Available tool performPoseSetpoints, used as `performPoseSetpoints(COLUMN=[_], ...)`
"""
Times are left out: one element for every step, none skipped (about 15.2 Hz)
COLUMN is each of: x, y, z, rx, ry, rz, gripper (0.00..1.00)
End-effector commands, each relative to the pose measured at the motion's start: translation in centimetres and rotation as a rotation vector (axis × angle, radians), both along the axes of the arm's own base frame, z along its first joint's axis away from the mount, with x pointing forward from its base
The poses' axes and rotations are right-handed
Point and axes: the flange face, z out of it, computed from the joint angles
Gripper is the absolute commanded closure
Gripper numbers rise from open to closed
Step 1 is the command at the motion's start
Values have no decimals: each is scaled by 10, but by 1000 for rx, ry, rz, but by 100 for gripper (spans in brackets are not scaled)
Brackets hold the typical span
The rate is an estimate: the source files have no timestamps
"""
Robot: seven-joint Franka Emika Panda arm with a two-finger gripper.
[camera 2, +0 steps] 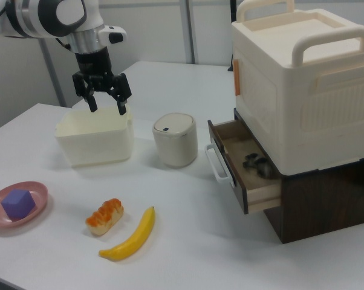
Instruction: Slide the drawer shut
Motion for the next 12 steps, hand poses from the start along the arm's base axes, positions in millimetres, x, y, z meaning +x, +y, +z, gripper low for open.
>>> performPoseSetpoints(x=[-11,-11,-11,-12,-12,-12,-12,-12,-12,-12,-12,-12], y=[4,3,4,4,3,4,4,4,4,4,4,4], z=[-1,0,0,0,0,0,0,0,0,0,0,-1], rx=[36,36,36,36,36,36,36,36,36,36,37,37], ry=[46,45,46,51,52,53,53,53,53,53,53,54], rz=[51,51,52,54,58,64,64,64,64,64,66,66], gripper=[87,98,100,100,100,100,100,100,100,100,100,100])
